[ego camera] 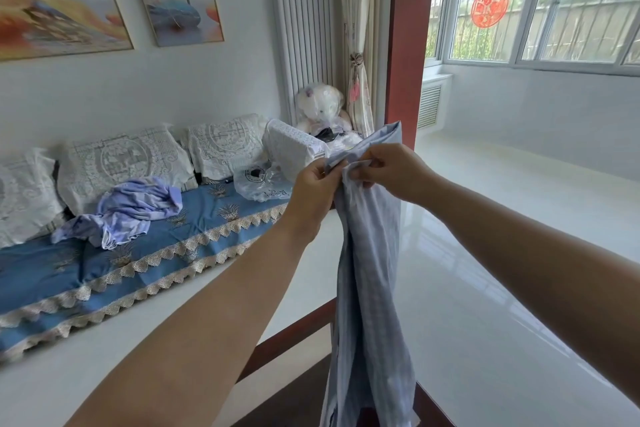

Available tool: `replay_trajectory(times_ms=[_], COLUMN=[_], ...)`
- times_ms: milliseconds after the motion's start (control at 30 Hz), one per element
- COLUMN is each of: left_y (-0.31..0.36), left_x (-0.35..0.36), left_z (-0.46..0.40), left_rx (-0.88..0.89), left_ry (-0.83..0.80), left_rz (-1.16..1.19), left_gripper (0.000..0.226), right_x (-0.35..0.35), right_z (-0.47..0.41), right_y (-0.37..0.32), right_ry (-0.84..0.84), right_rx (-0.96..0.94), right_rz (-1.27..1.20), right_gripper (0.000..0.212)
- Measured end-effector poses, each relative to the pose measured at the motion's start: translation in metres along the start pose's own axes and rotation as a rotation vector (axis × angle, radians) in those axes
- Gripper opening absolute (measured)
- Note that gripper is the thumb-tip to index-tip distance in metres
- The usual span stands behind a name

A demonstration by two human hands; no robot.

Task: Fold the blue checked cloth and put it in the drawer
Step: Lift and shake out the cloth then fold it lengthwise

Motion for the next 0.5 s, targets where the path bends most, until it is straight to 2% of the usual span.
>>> replay_trajectory(times_ms=[233, 333, 433, 500], left_y=[0.003, 0.004, 0.003, 0.001], left_x=[-0.005, -0.009, -0.008, -0.008], left_z=[-0.002, -0.007, -0.007, -0.008], left_rx=[0.035, 0.045, 0.152, 0.237], left_ry=[-0.016, -0.061, -0.136, -0.038], left_rz=[-0.095, -0.126, -0.267, -0.370], left_gripper=[0.017, 0.039, 0.063, 0.048], right_x=[-0.002, -0.002, -0.001, 0.000], right_z=[-0.002, -0.003, -0.001, 0.001], right_y=[-0.008, -0.010, -0.013, -0.016], right_ry=[0.088, 0.144, 0.201, 0.257], right_rx=[-0.004, 0.026, 0.060, 0.066], right_rz=[0.120, 0.226, 0.262, 0.320], right_gripper=[0.031, 0.034, 0.028, 0.022])
Point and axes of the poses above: each hand's wrist, its own z-axis away from the middle knuckle, its own x-axis out of the palm, y = z × x, the point moved 2 cm from there along -z, towards the middle knuckle, and after that the axes turned 2 degrees about x, right-handed, at the moved point
